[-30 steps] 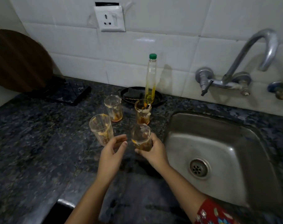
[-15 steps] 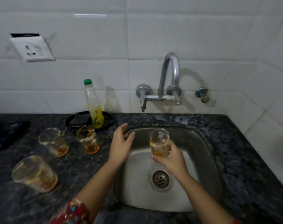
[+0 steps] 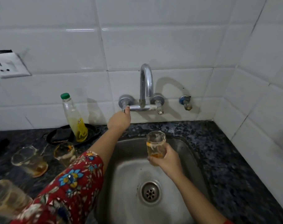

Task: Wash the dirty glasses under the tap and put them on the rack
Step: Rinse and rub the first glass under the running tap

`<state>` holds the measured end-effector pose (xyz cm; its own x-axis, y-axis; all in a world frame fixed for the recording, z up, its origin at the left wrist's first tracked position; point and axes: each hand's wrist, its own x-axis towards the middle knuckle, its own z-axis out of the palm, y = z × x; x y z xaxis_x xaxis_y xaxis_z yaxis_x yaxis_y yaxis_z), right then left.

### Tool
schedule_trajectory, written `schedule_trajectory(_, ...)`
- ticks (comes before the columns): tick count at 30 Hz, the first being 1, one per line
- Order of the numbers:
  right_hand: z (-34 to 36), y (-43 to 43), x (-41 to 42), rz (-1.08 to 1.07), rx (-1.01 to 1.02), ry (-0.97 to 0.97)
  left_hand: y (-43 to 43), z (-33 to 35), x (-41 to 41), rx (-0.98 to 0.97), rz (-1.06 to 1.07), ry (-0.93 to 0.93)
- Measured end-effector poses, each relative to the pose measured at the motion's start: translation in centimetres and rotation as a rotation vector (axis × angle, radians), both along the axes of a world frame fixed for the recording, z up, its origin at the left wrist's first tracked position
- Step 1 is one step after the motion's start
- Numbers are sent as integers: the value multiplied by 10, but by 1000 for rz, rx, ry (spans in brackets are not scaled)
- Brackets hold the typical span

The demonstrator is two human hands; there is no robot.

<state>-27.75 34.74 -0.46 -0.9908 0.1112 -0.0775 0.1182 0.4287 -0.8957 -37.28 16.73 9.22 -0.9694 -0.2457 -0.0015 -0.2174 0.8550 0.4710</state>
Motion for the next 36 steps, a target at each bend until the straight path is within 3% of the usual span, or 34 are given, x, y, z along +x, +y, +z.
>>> schedule_trajectory(2, 1, -3, -2, 18, -8, -3, -1, -3, -5, -24, -25, 7)
schedule_trajectory(5, 3, -8, -5, 58, -30, -5, -6, -7, -11, 90, 10, -9)
schedule_trajectory(9, 8, -14, -8, 88, -36, -3, -8, -1, -6, 474, 72, -26)
schedule_trajectory(13, 7, -16, -11, 97, -89, -8, -7, 1, 6, 900, 161, -173)
schedule_trajectory(16, 5, -16, -13, 129, -169, -27, -6, -22, 35, 913, -3, -169)
schedule_trajectory(20, 15, -15, -11, 291, -297, -80, -7, -83, 78, 898, -531, -335)
schedule_trajectory(22, 23, -18, -7, 390, -372, -126, 4, -100, 84, 947, -551, -246)
schedule_trajectory(25, 27, -24, -6, 409, -385, -136, 22, -103, 80, 994, -369, 11)
schedule_trajectory(28, 20, -18, -15, 273, -134, 111, 23, -105, 71, 1005, -314, 41)
schedule_trajectory(30, 16, -9, -18, 348, 264, 400, 16, -107, 64, 998, -294, 1)
schedule_trajectory(32, 25, 3, -22, 577, 576, 552, 8, -107, 58, 955, -327, -24)
schedule_trajectory(36, 53, 18, -52, 1022, 1170, 574, 3, -102, 52, 748, -378, -103)
